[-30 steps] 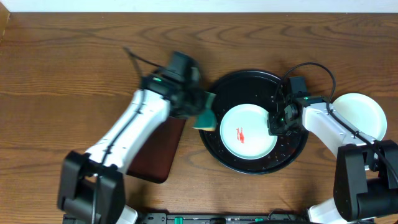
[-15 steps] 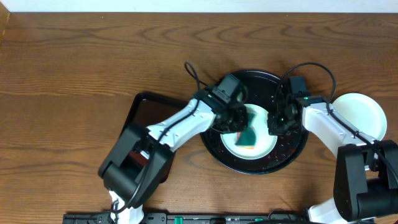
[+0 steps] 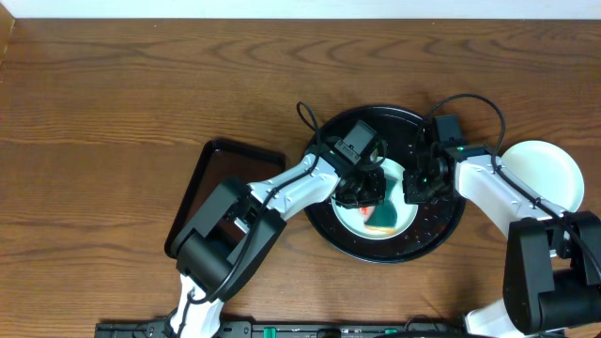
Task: Clean dirty plates on tray and stack at the side
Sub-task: 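Scrub the red sauce off the plate with the sponge in left gripper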
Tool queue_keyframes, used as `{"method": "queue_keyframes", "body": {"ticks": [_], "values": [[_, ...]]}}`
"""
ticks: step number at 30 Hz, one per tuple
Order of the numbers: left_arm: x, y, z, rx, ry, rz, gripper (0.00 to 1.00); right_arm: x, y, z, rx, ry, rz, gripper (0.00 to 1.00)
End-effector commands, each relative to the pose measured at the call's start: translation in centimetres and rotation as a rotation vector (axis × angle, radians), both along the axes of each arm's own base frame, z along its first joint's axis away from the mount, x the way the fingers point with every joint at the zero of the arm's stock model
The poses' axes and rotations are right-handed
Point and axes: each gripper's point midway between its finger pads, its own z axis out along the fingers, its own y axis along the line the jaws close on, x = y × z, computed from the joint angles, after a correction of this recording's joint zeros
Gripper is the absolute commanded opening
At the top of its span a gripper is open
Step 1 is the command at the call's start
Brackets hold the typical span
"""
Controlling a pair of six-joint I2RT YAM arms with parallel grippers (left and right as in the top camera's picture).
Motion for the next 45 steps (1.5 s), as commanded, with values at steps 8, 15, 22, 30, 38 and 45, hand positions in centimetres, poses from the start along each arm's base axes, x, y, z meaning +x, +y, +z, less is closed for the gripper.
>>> {"method": "queue_keyframes", "body": {"ticks": [8, 15, 22, 30, 38, 45], "values": [[0.3, 9.3, -6.2, 0.484, -0.032, 0.06, 0.08, -0.7, 0.4, -1.2, -0.012, 0.04, -0.005, 0.01], [1.5, 15.6, -5.6, 0.806, -0.144, 0.053, 0.08, -1.0, 0.4, -1.2, -0.013, 0.051, -0.017, 0.01], [2.6, 17.2, -3.9, 0.919, -0.197, 0.031, 0.08, -1.3, 0.4, -1.4, -0.016, 0.063, -0.016, 0.01], [3.5, 16.4, -0.6, 0.931, -0.191, 0.026, 0.08, -1.9, -0.1, -1.8, -0.042, 0.074, -0.018, 0.01], [2.1, 11.7, -2.3, 0.675, -0.069, 0.008, 0.08, -1.8, -0.1, -1.8, -0.044, 0.069, -0.018, 0.01], [-0.7, 3.3, -2.6, 0.27, 0.089, -0.077, 0.08, -1.7, -0.1, -1.8, -0.043, 0.066, -0.015, 0.01]]}}
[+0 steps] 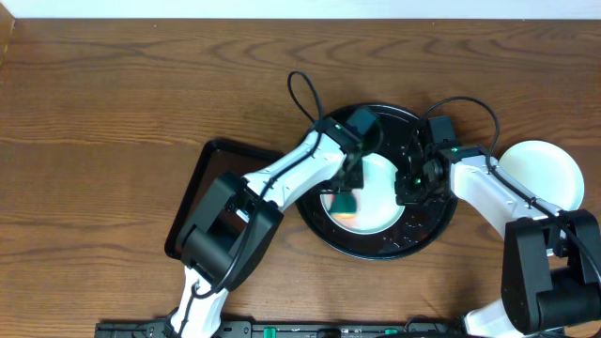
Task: Clean dirty plates on tray and stack at the side
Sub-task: 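Scrub the red sauce off the plate with the sponge in left gripper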
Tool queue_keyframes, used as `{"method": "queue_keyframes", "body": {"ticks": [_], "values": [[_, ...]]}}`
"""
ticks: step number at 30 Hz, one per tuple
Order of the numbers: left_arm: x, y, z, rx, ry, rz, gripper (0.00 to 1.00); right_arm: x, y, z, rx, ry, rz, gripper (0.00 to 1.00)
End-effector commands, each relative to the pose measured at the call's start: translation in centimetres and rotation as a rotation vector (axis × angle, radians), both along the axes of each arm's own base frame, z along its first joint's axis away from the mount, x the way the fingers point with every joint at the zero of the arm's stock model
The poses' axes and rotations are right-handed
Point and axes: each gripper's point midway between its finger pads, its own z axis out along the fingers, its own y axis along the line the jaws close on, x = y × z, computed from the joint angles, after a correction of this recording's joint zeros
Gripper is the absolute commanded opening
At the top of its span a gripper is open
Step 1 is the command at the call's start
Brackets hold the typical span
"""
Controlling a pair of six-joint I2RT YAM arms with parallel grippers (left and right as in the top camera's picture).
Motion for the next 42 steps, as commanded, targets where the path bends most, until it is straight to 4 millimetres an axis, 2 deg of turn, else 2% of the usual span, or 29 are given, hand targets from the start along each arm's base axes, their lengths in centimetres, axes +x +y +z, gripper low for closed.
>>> {"method": "queue_keyframes", "body": {"ticks": [1, 4, 10, 16, 20, 23, 27, 30, 36, 42], "values": [[-3.9, -4.3, -2.4, -0.182, 0.189, -0.073, 0.08, -1.1, -2.0, -1.8, -0.12, 0.038, -0.002, 0.01], [-4.8, -6.2, -1.7, -0.264, 0.217, -0.106, 0.08, -1.1, -2.0, -1.8, -0.12, 0.037, -0.001, 0.01], [-5.5, -8.3, -0.5, -0.38, 0.251, -0.143, 0.08, -1.0, -2.0, -1.8, -0.119, 0.035, -0.001, 0.01], [-5.1, -8.5, -0.6, -0.381, 0.226, -0.151, 0.08, -1.0, -2.0, -1.7, -0.119, 0.034, -0.001, 0.01], [-3.9, -6.1, -2.1, -0.235, 0.147, -0.142, 0.08, -1.0, -2.0, -1.8, -0.119, 0.035, -0.001, 0.01], [-3.0, -2.4, -3.3, -0.046, 0.098, -0.101, 0.09, -1.0, -2.0, -1.8, -0.119, 0.034, -0.001, 0.01], [-1.5, 3.2, -3.8, 0.21, 0.03, -0.045, 0.08, -1.0, -2.0, -1.8, -0.119, 0.034, -0.001, 0.01], [-0.8, 5.7, -3.4, 0.315, 0.009, -0.02, 0.08, -1.0, -2.0, -1.8, -0.12, 0.034, -0.001, 0.01], [-0.5, 7.0, -2.4, 0.345, 0.035, 0.003, 0.08, -1.0, -2.0, -1.8, -0.12, 0.034, -0.001, 0.01], [-0.4, 6.5, -0.4, 0.335, 0.059, 0.007, 0.11, -1.0, -2.0, -1.8, -0.12, 0.035, -0.001, 0.01]]}}
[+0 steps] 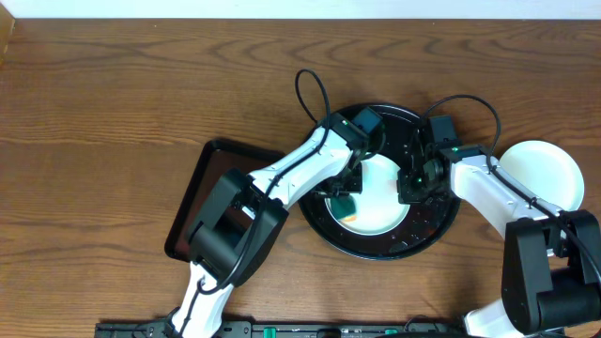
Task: Clean dirty plates on tray and stack at the side
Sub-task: 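Scrub the red sauce off the plate with the sponge in left gripper, then return the sponge with the left gripper to the dark-red tray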
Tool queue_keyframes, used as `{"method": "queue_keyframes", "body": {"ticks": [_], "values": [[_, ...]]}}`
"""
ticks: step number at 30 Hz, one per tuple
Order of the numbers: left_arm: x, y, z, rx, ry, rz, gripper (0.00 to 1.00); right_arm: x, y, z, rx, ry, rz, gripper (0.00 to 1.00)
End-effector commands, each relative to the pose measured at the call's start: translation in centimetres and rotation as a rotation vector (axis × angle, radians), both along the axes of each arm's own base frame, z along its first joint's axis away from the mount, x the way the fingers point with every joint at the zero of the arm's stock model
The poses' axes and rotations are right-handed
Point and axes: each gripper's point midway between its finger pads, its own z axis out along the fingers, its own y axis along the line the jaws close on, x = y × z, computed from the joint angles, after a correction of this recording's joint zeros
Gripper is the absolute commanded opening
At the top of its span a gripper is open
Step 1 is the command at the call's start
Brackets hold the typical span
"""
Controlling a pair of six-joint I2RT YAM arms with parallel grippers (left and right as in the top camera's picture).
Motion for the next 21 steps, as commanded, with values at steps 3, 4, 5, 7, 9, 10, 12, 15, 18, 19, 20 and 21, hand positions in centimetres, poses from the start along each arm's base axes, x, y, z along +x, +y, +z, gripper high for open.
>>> {"method": "queue_keyframes", "body": {"ticks": [3, 4, 5, 7, 9, 10, 12, 15, 18, 19, 20, 21], "values": [[1.5, 3.1, 0.6, 0.151, -0.023, 0.028, 0.11, -1.5, -1.2, -1.8, -0.077, 0.053, 0.003, 0.01], [1.8, 2.9, 1.2, 0.146, -0.029, 0.028, 0.11, -1.5, -1.2, -1.8, -0.077, 0.053, 0.003, 0.01], [1.9, 2.9, 1.6, 0.144, -0.031, 0.028, 0.11, -1.5, -1.2, -1.8, -0.077, 0.053, 0.003, 0.01], [2.0, 2.7, 2.9, 0.14, -0.036, 0.028, 0.11, -1.5, -1.2, -1.8, -0.077, 0.053, 0.003, 0.01], [2.1, 2.7, 4.0, 0.134, -0.043, 0.029, 0.11, -1.5, -1.2, -1.8, -0.077, 0.053, 0.003, 0.01], [2.0, 2.8, 4.8, 0.132, -0.046, 0.029, 0.11, -1.4, -1.2, -1.8, -0.077, 0.053, 0.003, 0.01], [1.8, 3.3, 6.2, 0.13, -0.048, 0.033, 0.09, -1.5, -1.2, -1.8, -0.077, 0.053, 0.003, 0.01], [1.8, 5.2, 8.5, 0.137, -0.059, 0.049, 0.08, -1.4, -1.2, -1.8, -0.076, 0.052, 0.005, 0.01], [2.1, 9.0, 11.8, 0.17, -0.105, 0.113, 0.08, -1.4, -1.2, -1.7, -0.077, 0.05, 0.019, 0.01], [2.3, 10.5, 13.0, 0.179, -0.125, 0.136, 0.08, -1.4, -1.2, -1.7, -0.077, 0.05, 0.019, 0.01], [2.5, 12.2, 14.4, 0.187, -0.15, 0.16, 0.08, -1.4, -1.2, -1.7, -0.077, 0.05, 0.023, 0.01], [2.6, 13.6, 15.4, 0.187, -0.168, 0.181, 0.08, -1.4, -1.2, -1.7, -0.077, 0.05, 0.027, 0.01]]}}
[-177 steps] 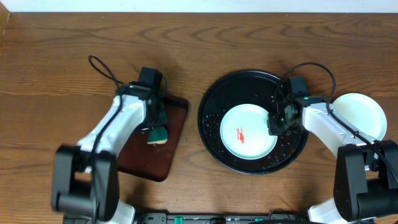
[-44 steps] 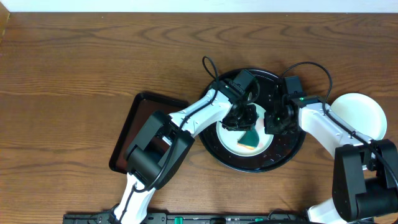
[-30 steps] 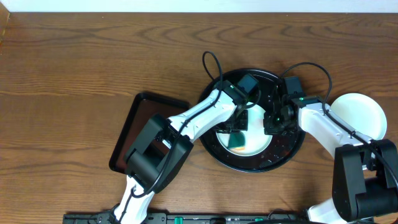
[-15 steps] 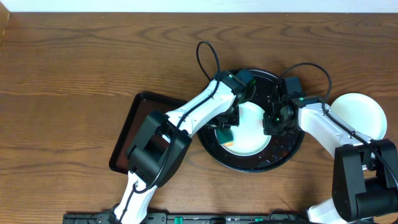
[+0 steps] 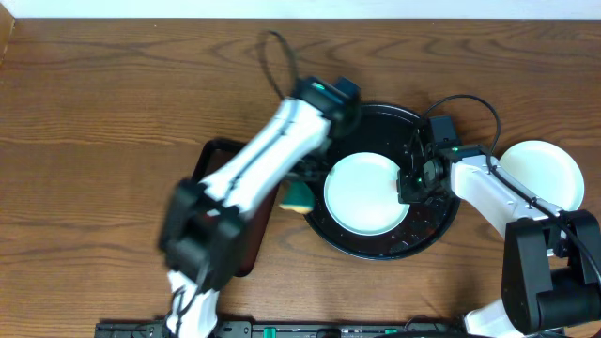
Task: Clean dirty plates on tray and stack at the side
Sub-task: 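Return the sponge with the left gripper to the dark-red tray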
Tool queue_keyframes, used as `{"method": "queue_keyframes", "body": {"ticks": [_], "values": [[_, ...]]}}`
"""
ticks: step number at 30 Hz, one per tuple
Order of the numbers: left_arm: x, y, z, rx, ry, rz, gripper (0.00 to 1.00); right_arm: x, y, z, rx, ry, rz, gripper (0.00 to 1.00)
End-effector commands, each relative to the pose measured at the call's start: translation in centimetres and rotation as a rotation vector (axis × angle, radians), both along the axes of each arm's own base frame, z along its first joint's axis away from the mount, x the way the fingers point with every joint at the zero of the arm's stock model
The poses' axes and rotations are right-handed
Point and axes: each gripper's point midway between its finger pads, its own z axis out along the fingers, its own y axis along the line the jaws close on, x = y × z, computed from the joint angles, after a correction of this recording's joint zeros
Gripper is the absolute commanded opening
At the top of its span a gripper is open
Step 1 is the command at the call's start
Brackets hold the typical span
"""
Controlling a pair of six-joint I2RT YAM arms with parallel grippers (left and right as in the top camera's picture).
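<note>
A white plate (image 5: 364, 193) lies in the round black tray (image 5: 427, 230), its face showing no stains. My right gripper (image 5: 408, 184) sits at the plate's right rim, shut on it. My left arm is blurred and reaches over the round tray's left edge. Its gripper (image 5: 300, 184) is shut on a green and yellow sponge (image 5: 299, 196), which is off the plate, between the round tray and the rectangular one.
A second white plate (image 5: 543, 175) rests on the table at the right. A black rectangular tray (image 5: 208, 183) lies at the left, partly under my left arm. Cables loop above both wrists.
My left gripper has moved left with the sponge, from the plate's left part to beyond the round tray's left edge. The plate now shows whole. The right gripper has stayed at the rim.
First the sponge was on the plate's right half with coloured smears beside it, while my right gripper held the rim. Then the sponge was at the plate's left side and stayed there. Now it is off the plate, and the plate looks white all over.
</note>
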Motion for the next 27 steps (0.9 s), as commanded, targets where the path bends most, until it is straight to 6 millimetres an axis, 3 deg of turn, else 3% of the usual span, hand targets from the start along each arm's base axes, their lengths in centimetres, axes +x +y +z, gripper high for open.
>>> {"method": "queue_keyframes", "body": {"ticks": [1, 5, 9, 14, 18, 23, 27], "values": [[1.5, 5.6, 5.6, 0.018, -0.153, 0.06, 0.08, -1.5, -1.2, -1.7, -0.077, 0.05, 0.026, 0.01], [1.1, 11.2, 6.8, 0.014, -0.179, 0.17, 0.08, -1.1, -1.4, -1.1, -0.085, 0.024, 0.022, 0.01], [0.2, 14.6, 4.1, -0.036, -0.122, 0.24, 0.08, 0.1, -2.1, 1.6, -0.16, -0.088, 0.012, 0.01], [-0.8, 14.3, -0.9, -0.231, -0.027, 0.258, 0.08, 1.4, -1.6, 7.7, -0.257, -0.321, 0.034, 0.01], [-1.8, 15.1, -3.8, -0.251, 0.005, 0.295, 0.08, 1.6, -0.2, 13.2, -0.323, -0.521, 0.131, 0.01], [-2.4, 15.9, -5.1, -0.249, 0.017, 0.318, 0.08, 0.9, 0.9, 18.1, -0.41, -0.7, 0.218, 0.01], [-2.4, 15.9, -5.2, -0.25, 0.013, 0.318, 0.08, 0.4, 1.3, 20.9, -0.497, -0.803, 0.281, 0.01]]}}
